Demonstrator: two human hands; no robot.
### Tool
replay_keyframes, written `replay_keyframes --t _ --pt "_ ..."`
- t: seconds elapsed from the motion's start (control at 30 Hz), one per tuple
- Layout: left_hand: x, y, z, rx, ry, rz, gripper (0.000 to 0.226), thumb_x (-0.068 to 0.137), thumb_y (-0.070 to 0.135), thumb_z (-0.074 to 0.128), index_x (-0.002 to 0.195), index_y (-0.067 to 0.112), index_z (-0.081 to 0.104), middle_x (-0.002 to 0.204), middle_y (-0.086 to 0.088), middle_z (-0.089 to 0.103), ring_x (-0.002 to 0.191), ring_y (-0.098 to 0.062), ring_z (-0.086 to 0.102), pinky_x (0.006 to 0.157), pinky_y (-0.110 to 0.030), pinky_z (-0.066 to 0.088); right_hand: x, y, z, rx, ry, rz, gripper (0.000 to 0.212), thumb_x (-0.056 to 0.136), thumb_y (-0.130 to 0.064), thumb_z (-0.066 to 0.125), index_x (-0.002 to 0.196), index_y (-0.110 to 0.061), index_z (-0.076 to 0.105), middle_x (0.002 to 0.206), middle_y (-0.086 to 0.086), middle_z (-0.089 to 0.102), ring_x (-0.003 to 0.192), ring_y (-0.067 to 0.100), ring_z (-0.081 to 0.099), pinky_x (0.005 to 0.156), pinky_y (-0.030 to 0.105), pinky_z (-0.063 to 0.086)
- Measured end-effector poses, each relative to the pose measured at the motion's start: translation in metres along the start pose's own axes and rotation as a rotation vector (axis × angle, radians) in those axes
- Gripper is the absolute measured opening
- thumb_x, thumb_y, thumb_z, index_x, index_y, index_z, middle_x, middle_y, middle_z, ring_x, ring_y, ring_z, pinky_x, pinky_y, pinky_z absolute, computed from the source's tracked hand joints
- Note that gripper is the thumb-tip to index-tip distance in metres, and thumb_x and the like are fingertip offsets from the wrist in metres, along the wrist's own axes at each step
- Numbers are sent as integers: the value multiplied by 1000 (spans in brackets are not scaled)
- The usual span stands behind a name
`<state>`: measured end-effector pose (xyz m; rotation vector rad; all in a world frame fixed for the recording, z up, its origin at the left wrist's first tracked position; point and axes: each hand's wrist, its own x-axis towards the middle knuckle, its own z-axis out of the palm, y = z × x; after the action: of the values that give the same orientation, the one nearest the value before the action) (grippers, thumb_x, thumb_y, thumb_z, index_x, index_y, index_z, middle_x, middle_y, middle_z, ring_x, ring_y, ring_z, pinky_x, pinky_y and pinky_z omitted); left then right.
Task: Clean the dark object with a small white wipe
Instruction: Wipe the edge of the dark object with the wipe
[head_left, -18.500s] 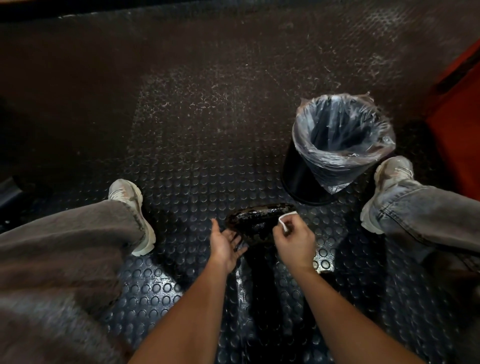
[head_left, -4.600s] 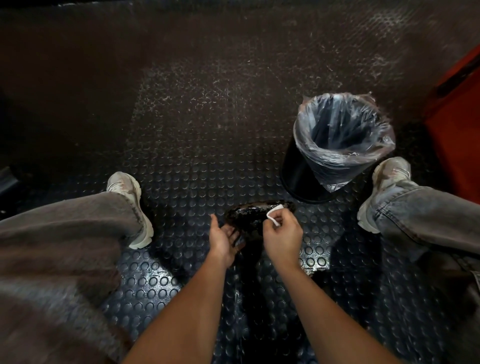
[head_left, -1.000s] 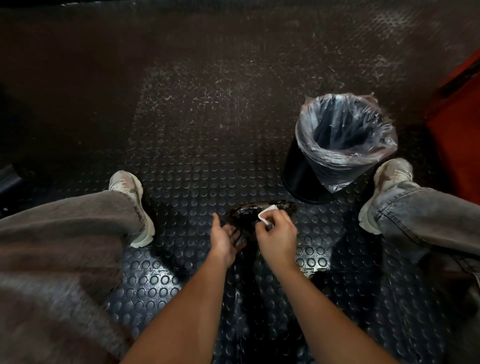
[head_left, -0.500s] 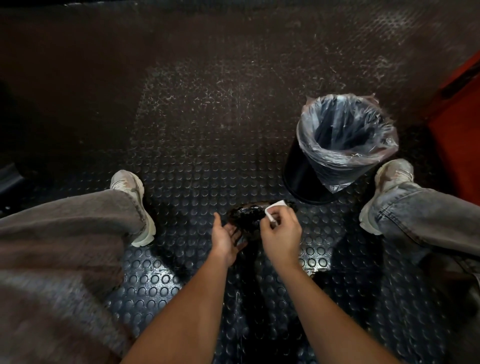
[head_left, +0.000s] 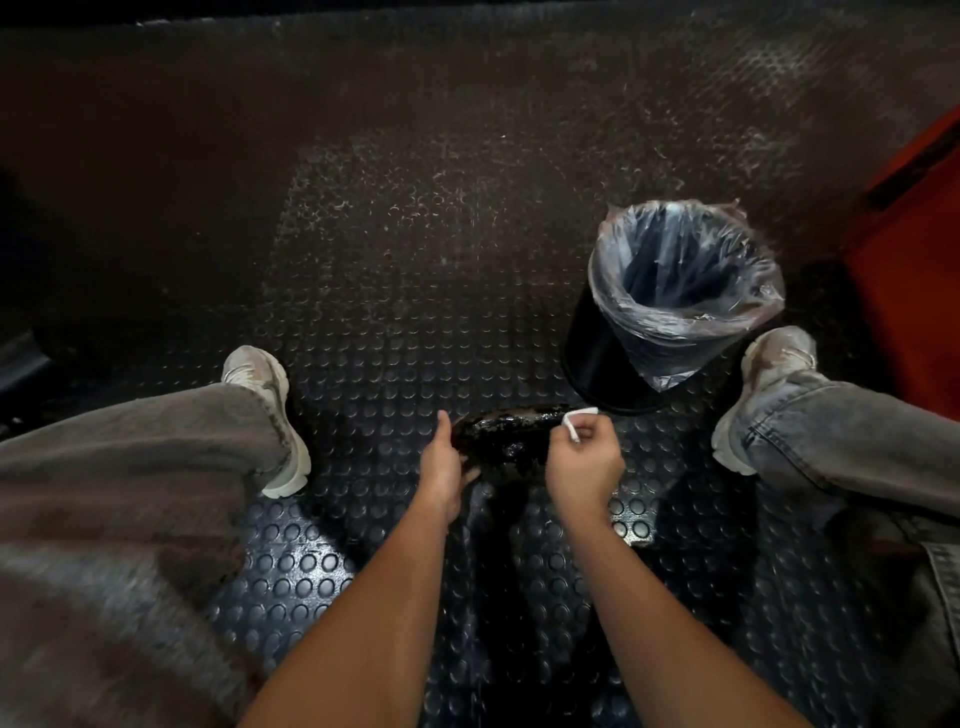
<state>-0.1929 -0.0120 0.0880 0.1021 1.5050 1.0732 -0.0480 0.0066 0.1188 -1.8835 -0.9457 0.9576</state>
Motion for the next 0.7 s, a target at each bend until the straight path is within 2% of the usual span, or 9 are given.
replay_keyframes --t 0.03,0.1,0.2,0.3,0.37,0.47,0.5,0.63,0.7 --pt "-4 8 1 35 0 48 54 103 57 37 133 19 62 129 -1 67 112 -15 63 98 -40 50 -1 -3 1 -9 -45 -8 15 82 -11 65 82 -25 61 82 1 68 73 19 65 64 28 50" --pt "-9 23 2 117 -4 153 48 102 54 43 135 23 62 133 7 63 120 -12 58 104 -39 44 -1 -10 0 -3 -148 -3 15 82 -12 67 81 -27 65 80 -1 70 72 18 66 67 33 55" --pt "-14 46 0 227 -33 288 35 95 48 63 124 31 70 127 15 67 125 -7 57 109 -31 39 5 -21 -10 133 -314 42 17 87 -4 69 82 -21 70 83 3 71 77 19 68 69 36 60" --pt "-28 66 4 368 -140 378 31 94 37 69 124 28 71 119 19 69 109 11 59 96 -13 45 12 -33 -23 209 -473 69 16 90 2 65 89 -12 71 93 10 73 82 19 67 62 29 56" --pt "-38 79 11 444 -260 423 38 93 29 71 130 22 67 120 15 68 101 15 62 85 -4 47 15 -43 -29 229 -556 39 18 90 3 63 90 -13 73 87 6 75 77 17 66 58 28 51" --pt "-46 93 15 497 -465 418 54 85 27 77 136 18 61 130 3 68 117 -3 64 101 -22 50 18 -63 -34 238 -645 -12 25 88 7 60 87 -14 74 78 2 73 73 16 63 56 28 47" --pt "-48 96 14 507 -518 404 58 82 29 79 136 18 61 129 1 69 119 -9 65 103 -26 50 18 -69 -34 238 -676 -26 25 88 8 59 87 -13 74 78 3 72 72 17 63 56 28 47" --pt "-51 100 4 440 -530 387 50 76 19 81 124 9 70 114 -13 74 107 -24 70 95 -36 57 17 -81 -30 268 -709 -63 21 91 9 60 92 -9 71 75 4 72 69 17 64 56 27 50" --pt "-50 98 0 427 -497 390 40 78 12 80 117 6 73 109 -15 75 100 -24 72 87 -34 59 19 -81 -27 282 -697 -66 19 91 8 62 93 -8 71 79 7 74 71 20 66 58 28 53"
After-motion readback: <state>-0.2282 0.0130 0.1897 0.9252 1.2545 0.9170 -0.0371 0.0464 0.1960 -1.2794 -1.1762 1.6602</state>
